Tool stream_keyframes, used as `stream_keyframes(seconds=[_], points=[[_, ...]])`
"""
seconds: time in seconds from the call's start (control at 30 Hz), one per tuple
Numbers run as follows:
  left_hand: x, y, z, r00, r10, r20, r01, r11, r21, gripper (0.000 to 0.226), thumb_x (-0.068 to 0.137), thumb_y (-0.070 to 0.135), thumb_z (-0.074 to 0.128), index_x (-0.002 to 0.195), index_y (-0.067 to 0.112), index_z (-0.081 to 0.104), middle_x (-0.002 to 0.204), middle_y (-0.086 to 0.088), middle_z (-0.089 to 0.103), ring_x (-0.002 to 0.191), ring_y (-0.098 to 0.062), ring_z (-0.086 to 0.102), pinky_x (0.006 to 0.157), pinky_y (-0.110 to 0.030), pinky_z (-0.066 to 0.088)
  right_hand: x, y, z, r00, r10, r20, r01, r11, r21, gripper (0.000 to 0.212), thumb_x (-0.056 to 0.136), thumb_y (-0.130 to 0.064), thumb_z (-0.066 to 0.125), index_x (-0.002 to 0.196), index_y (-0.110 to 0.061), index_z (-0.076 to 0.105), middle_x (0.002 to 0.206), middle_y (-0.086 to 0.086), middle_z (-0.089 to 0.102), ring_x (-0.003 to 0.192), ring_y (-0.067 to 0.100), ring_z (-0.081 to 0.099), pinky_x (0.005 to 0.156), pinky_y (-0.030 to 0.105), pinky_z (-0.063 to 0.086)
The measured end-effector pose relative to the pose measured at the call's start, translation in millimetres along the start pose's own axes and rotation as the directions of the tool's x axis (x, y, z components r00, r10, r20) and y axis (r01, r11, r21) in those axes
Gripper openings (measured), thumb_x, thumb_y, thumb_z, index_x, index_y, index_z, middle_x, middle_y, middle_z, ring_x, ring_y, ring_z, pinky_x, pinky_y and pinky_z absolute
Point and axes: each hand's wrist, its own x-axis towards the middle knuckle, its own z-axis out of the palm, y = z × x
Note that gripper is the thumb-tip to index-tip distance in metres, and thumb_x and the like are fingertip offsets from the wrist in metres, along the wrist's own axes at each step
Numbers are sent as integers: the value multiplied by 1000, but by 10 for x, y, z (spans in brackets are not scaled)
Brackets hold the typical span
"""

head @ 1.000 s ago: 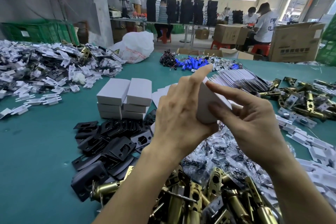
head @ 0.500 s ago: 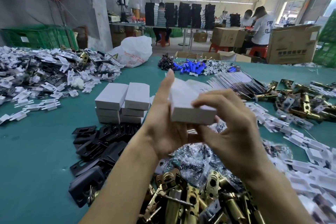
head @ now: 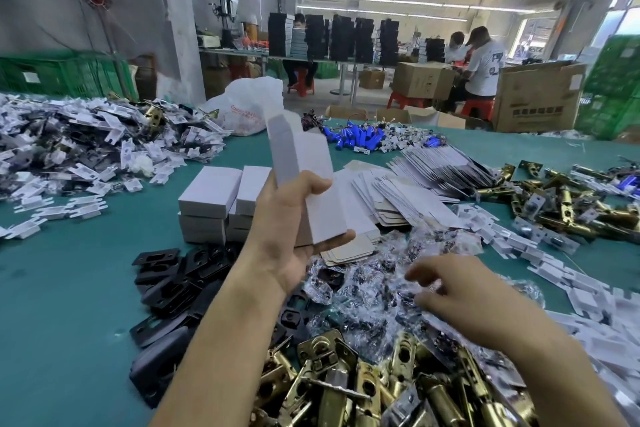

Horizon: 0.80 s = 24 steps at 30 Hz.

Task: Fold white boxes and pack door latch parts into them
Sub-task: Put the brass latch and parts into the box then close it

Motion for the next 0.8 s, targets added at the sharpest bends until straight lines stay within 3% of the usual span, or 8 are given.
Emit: stream_keyframes(seconds=[0.1, 0.23, 0.33, 0.43, 0.53, 0.67, 0.8], points=[[-10, -33, 37, 996, 88, 2, -88, 995, 38, 58, 67, 24, 73, 123, 19, 59, 112, -19, 61, 97, -34, 63, 64, -46, 60, -10, -57, 94, 992, -11, 122, 15, 999, -34, 25, 92, -29, 65, 117, -34, 62, 114, -12, 63, 95, 1, 61, 86, 24, 54], [-24, -59, 67, 983, 184, 7, -183, 978, 101, 49, 66, 27, 79, 113, 22, 65, 97, -7, 67, 91, -26, 67, 63, -46, 61, 16, -141, 150, 991, -65, 114, 69, 997, -36, 25, 96, -27, 57, 120, -32, 63, 117, -14, 64, 96, -2, 60, 91, 22, 50], [-16, -62, 68, 972, 235, -20, -231, 965, 127, 41, 66, 28, 79, 106, 24, 66, 87, 1, 70, 85, -22, 68, 63, -49, 62, 9, -114, 117, 996, -24, 87, 29, 998, -55, 26, 98, -18, 52, 117, -28, 67, 118, -9, 66, 98, 4, 63, 92, 26, 51], [-29, -74, 85, 972, 236, -12, -231, 960, 158, 39, 71, 33, 74, 108, 26, 64, 96, -3, 66, 88, -25, 67, 58, -44, 61, -14, -74, 87, 999, 11, 37, -9, 997, -71, 25, 98, -19, 54, 118, -28, 65, 119, -7, 66, 99, 6, 64, 94, 31, 51], [-44, -105, 101, 973, 229, 3, -225, 952, 208, 34, 74, 33, 77, 106, 31, 64, 99, -3, 67, 88, -26, 68, 53, -37, 58, -38, -113, 142, 996, -29, 83, 32, 999, -38, 21, 97, -28, 57, 117, -28, 64, 114, -9, 66, 93, 2, 63, 84, 23, 52], [-34, -105, 85, 967, 255, -1, -248, 940, 233, 25, 85, 28, 78, 106, 30, 65, 98, -3, 68, 89, -28, 68, 53, -37, 58, -29, -198, 179, 993, -76, 94, 80, 996, -33, 23, 100, -29, 52, 119, -26, 65, 117, -9, 66, 103, 5, 60, 93, 27, 49], [-31, -96, 77, 965, 263, -12, -254, 941, 225, 25, 80, 32, 78, 102, 32, 66, 87, 4, 71, 79, -20, 70, 53, -39, 58, -76, -257, 114, 980, -164, 114, 155, 984, 87, 13, 95, -39, 60, 102, -34, 69, 89, -17, 67, 80, -7, 61, 71, 14, 48]])
